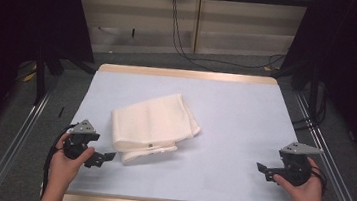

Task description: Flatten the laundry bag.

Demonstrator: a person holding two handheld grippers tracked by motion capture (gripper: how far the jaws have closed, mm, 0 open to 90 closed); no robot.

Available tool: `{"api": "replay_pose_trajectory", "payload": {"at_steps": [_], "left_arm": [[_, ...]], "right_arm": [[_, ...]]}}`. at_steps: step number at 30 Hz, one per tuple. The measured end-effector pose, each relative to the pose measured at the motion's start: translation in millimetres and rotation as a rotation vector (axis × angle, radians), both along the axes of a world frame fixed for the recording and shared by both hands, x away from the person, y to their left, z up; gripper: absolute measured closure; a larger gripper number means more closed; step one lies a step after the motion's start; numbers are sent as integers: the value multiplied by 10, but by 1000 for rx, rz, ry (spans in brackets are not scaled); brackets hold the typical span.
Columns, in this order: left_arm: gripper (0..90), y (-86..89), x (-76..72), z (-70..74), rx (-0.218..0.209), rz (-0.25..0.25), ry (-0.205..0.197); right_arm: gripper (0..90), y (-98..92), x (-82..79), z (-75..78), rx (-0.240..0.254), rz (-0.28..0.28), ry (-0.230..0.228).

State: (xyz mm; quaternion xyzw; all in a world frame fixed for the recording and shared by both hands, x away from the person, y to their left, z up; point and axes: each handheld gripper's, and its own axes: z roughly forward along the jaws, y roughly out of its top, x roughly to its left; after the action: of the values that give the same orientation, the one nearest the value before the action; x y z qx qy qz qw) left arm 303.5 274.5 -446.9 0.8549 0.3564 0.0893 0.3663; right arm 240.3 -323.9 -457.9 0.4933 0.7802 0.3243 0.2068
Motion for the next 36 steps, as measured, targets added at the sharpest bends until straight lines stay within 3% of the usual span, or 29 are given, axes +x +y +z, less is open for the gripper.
{"api": "replay_pose_trajectory", "payload": {"at_steps": [6,8,10,12,15,20,22,25,29,30,36], "left_arm": [[29,-39,2,-9,-17,-4,19],[30,-95,5,-43,-22,28,64],[35,-132,2,-61,-22,23,80],[41,-223,2,-95,-19,-36,66],[51,-283,5,-98,-6,-54,34],[53,-378,43,-154,-15,-72,59],[67,-382,53,-181,12,-64,58],[130,-374,53,-200,41,-68,95],[205,-376,47,-227,25,-64,103],[241,-380,45,-240,8,-59,98],[328,-424,24,-252,7,-72,84]], "right_arm": [[52,22,-1,4,-7,12,-5],[51,29,2,-3,-10,11,-1],[51,30,3,-4,-9,12,-1],[51,44,2,-10,-2,14,10],[52,45,6,-10,-5,25,4],[57,53,0,-7,-2,27,-1],[59,58,-4,-9,-3,32,1],[61,72,-18,-6,-3,30,3],[65,64,-12,-9,-7,35,-1],[65,66,-13,-9,-7,31,2],[67,69,-13,-7,-7,33,-4]]}}
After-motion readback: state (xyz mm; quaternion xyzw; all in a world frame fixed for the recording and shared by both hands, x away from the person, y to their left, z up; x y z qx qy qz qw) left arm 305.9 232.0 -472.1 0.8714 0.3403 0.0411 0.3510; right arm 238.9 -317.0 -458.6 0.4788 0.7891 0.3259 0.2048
